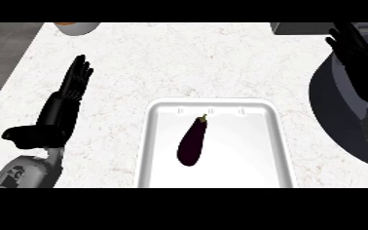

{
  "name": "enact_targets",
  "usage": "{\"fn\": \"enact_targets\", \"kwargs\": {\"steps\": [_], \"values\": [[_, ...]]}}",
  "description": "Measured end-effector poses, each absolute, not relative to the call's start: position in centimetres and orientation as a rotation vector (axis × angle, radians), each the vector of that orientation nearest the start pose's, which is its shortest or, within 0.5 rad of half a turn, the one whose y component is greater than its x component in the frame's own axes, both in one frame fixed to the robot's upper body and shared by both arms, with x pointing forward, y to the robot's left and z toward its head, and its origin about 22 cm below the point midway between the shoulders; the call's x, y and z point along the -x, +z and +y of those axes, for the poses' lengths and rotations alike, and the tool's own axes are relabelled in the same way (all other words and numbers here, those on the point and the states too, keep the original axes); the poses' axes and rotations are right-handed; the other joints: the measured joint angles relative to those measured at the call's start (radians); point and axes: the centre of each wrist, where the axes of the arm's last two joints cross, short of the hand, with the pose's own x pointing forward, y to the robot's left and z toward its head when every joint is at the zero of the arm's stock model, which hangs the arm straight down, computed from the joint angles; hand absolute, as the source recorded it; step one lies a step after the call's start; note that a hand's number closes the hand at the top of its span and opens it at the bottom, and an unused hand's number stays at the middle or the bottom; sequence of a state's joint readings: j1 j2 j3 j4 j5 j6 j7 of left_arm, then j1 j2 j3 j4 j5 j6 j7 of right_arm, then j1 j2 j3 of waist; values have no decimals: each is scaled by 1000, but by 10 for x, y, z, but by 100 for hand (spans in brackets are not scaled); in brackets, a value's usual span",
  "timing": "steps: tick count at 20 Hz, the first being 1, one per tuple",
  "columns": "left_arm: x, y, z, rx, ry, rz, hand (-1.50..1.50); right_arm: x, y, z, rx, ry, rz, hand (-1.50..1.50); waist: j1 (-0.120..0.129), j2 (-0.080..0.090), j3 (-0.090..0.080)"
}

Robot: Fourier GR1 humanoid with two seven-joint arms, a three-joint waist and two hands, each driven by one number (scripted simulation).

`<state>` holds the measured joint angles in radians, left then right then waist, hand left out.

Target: Pick the eggplant from the tray and place it in the pot

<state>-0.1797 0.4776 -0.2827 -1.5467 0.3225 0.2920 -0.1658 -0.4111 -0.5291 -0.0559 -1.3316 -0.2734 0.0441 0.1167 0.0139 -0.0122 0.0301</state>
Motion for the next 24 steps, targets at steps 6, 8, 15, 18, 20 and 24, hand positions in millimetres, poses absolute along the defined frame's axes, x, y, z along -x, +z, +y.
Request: {"fn": "enact_targets", "kwargs": {"steps": [6,8,15,18,20,24], "values": [[-280,70,274,-198,-57,-1735,0,-338,77,-281,205,174,-1661,150,3,10,-23],[-281,71,274,-187,-35,-1710,0,-336,74,-287,373,382,-1632,-150,16,15,-33],[-284,77,277,-199,57,-1635,0,-300,6,-240,465,343,-1713,-150,-8,13,-30],[-281,77,280,-198,70,-1624,0,-292,21,-225,437,380,-1770,-150,-13,11,-30],[-281,81,278,-201,71,-1622,0,-289,32,-216,412,434,-1757,-150,-15,10,-30],[-284,78,276,-202,72,-1613,0,-290,67,-201,353,593,-1655,-150,-18,8,-32]]}}
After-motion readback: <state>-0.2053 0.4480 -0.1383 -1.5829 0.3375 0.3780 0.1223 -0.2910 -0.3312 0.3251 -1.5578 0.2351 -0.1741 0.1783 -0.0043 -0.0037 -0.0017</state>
